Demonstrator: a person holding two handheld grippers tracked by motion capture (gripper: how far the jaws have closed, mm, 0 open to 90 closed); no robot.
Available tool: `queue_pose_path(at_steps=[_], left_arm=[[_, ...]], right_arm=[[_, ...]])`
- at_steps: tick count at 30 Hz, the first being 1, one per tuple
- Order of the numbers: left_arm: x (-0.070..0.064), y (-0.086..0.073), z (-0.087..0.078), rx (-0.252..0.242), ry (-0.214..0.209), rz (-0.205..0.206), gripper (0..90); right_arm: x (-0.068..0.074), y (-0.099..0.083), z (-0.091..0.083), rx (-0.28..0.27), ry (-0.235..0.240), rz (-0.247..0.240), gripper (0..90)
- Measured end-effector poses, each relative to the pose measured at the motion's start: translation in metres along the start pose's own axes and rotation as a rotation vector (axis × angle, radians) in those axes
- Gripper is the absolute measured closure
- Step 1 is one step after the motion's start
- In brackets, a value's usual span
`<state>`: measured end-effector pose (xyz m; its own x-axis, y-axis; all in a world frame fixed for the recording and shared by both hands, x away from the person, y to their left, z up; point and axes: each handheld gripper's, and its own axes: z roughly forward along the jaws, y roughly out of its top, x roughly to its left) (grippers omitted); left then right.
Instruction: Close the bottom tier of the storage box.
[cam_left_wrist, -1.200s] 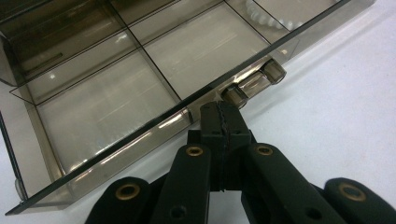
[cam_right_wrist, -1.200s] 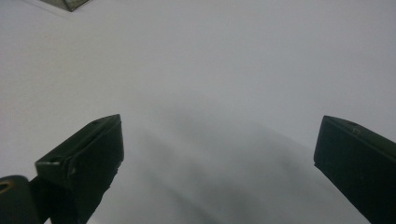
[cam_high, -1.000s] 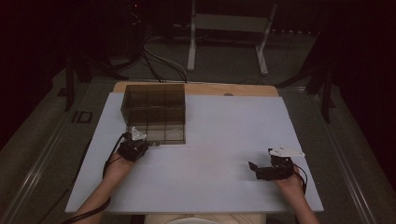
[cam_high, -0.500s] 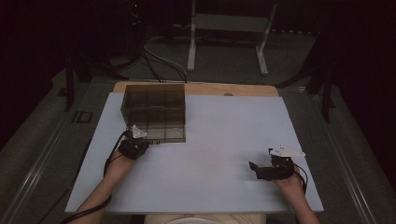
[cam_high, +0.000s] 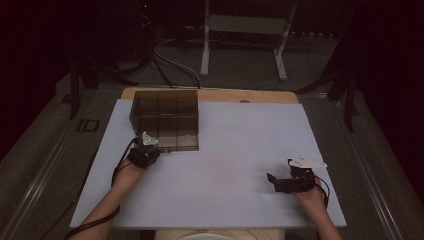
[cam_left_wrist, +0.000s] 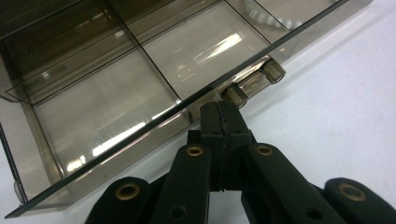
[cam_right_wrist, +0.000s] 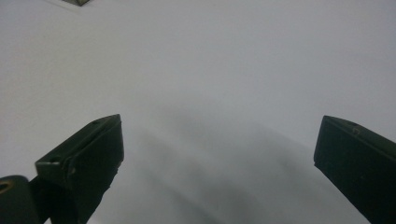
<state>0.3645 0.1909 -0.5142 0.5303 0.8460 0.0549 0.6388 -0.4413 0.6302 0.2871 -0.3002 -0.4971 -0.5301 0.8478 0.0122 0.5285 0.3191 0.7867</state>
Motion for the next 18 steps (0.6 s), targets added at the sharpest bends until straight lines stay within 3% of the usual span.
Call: queue_pose_path(at_steps=[18], left_arm=[[0.0044,0.0056,0.0046,0.006,0.010,0.004,90.0]], right_arm=[[-0.0001,0.0001,-0.0007,-0.003,-0.002,0.002,1.3]])
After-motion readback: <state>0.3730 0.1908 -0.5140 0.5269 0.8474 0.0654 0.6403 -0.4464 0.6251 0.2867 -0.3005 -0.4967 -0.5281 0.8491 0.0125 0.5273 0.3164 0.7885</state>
